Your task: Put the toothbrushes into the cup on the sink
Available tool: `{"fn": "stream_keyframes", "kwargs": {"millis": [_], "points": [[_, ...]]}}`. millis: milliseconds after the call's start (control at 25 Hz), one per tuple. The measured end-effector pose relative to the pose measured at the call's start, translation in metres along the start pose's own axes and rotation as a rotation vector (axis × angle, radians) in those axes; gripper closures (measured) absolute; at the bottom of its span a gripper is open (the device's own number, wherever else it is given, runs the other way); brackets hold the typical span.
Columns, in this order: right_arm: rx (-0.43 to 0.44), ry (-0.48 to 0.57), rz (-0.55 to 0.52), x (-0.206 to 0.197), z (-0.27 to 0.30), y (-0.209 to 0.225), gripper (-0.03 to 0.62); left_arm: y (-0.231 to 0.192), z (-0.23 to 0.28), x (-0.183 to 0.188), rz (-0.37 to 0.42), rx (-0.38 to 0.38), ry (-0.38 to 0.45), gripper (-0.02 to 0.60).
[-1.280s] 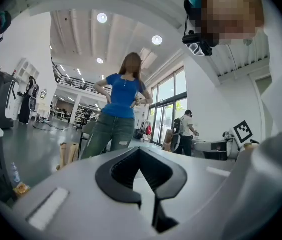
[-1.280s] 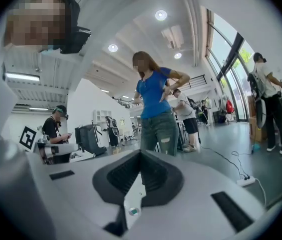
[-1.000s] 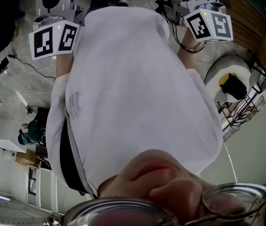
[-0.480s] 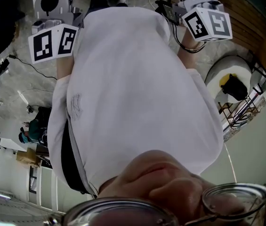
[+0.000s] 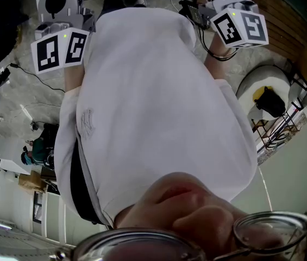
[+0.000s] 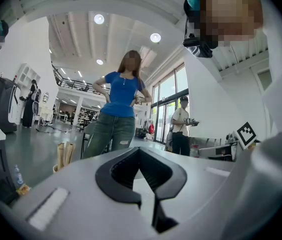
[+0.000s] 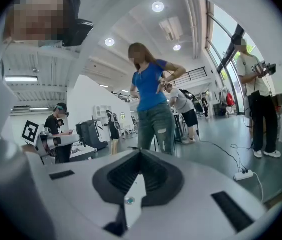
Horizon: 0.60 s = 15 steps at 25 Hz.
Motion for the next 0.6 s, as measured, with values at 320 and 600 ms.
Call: {"fn": "stream_keyframes", "kwargs": {"millis": [320, 600], "points": [[0.0, 0.0, 0.005, 0.0004, 0.0001, 0.0044, 0.585, 0.004, 0.0043, -0.001, 0.002, -0.007, -0.008, 0.574], [0.001, 0.005, 0.011, 0.0002, -0.0018, 0.0043, 0.585, 0.0049, 0.0037, 0.0005, 0.004, -0.008, -0.002, 0.574]]}}
Point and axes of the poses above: the fingertips, and each gripper's own axes: z forward along the fingers, y to its right, x out of its top, the point moved 7 cm from there along -z, backward along the fingers, and after that the axes turned 10 degrees about x, right-handed, at the moved point
